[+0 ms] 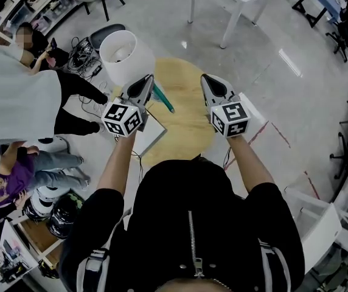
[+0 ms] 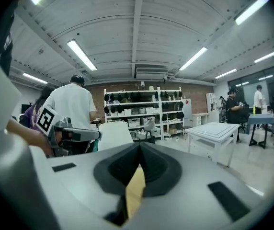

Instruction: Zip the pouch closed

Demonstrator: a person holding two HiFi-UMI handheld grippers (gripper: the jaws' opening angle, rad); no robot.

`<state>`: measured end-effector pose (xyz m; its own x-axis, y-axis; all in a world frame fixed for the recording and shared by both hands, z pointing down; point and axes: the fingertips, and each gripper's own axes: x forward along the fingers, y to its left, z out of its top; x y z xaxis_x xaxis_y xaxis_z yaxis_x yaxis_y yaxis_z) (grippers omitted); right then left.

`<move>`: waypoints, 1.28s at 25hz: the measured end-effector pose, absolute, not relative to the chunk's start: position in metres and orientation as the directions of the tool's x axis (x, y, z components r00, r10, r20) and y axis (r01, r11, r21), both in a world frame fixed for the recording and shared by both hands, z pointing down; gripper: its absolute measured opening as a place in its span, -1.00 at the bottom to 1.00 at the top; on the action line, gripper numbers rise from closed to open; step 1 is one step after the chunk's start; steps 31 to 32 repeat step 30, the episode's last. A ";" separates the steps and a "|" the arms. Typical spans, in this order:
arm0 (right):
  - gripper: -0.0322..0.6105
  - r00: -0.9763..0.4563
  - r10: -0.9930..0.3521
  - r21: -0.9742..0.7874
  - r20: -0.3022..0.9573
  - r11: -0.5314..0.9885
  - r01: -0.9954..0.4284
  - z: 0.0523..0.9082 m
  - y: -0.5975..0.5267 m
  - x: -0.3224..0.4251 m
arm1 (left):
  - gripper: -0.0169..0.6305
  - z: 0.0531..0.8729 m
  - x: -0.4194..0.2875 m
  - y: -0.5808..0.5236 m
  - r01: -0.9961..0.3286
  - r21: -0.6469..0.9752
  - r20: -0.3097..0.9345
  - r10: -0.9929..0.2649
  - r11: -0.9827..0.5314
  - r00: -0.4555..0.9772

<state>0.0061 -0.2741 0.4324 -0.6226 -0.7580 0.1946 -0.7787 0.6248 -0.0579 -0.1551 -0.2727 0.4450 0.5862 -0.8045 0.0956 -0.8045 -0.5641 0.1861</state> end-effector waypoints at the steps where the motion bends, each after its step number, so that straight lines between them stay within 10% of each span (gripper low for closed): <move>1: -0.89 -0.623 -0.758 -0.051 0.193 0.626 -0.778 0.431 -0.274 0.006 | -0.91 0.445 -0.155 -0.272 -0.804 0.182 0.097 -0.804 -0.566 0.587; 32: -0.89 -0.630 -0.755 -0.031 0.184 0.636 -0.771 0.423 -0.262 -0.002 | -0.91 0.436 -0.147 -0.262 -0.789 0.160 0.088 -0.788 -0.593 0.609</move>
